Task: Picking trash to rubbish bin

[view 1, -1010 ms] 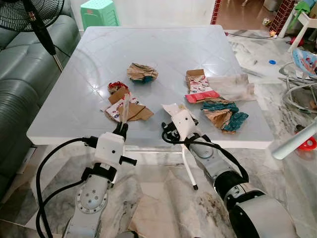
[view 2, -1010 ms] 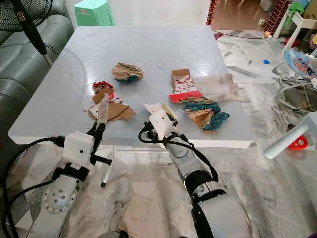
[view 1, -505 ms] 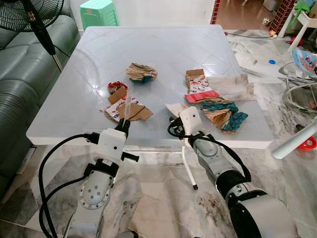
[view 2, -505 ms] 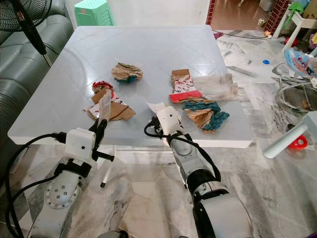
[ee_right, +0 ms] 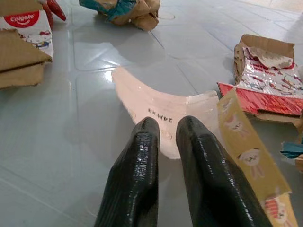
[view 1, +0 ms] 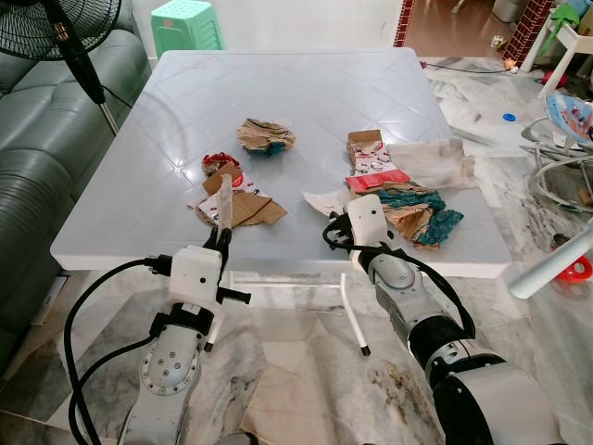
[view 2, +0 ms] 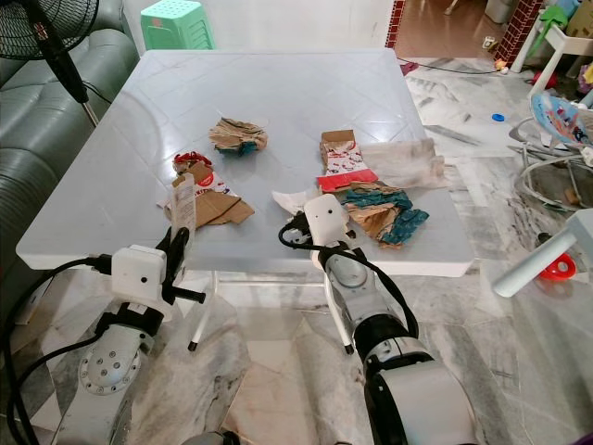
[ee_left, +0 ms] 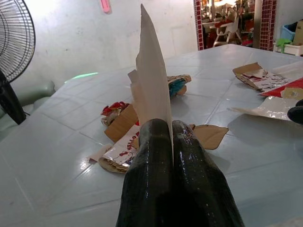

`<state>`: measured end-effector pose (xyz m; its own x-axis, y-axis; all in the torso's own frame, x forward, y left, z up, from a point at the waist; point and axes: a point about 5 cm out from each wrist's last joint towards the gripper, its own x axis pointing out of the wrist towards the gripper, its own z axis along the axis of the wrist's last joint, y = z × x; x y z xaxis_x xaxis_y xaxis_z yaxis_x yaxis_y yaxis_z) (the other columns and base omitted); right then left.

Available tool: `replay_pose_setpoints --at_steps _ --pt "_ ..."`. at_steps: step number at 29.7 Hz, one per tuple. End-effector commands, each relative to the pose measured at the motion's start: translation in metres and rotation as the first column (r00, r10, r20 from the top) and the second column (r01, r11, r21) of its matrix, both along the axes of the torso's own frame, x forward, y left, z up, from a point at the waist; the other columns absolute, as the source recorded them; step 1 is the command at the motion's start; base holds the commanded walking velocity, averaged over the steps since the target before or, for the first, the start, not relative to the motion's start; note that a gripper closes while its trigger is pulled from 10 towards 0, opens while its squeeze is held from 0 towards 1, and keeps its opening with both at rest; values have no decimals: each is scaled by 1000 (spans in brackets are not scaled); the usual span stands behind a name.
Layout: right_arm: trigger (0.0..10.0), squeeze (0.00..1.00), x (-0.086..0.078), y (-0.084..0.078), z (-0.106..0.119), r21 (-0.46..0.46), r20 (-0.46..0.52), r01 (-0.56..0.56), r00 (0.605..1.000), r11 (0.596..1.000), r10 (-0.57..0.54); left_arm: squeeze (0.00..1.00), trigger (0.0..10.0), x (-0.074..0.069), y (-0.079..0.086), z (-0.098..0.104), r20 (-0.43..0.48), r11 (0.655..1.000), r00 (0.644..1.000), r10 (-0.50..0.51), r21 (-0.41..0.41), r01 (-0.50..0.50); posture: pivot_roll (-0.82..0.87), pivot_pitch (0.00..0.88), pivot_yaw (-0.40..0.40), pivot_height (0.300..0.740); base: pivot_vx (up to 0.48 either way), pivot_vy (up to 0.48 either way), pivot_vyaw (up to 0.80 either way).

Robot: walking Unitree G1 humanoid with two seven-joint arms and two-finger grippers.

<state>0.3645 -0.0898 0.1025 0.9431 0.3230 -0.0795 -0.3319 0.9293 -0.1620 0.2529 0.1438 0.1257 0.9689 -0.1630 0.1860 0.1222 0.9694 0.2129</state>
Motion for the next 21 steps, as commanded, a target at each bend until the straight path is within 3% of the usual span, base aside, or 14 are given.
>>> replay_pose_setpoints --at_steps 1,9,21 --pt "0 0 3 0 5 18 15 1 1000 1000 -1 0 10000 1 4 -5 -18 1000 1000 24 11 -23 86 52 -20 740 0 0 0" --pt "0 0 8 -6 16 43 44 30 999 999 -32 0 10000 13 2 4 28 1000 999 18 16 -18 84 16 -17 740 0 0 0" --pt "0 0 13 -9 26 39 80 44 996 998 -47 0 10000 18 3 6 49 999 998 27 16 -27 83 0 -17 740 0 0 0"
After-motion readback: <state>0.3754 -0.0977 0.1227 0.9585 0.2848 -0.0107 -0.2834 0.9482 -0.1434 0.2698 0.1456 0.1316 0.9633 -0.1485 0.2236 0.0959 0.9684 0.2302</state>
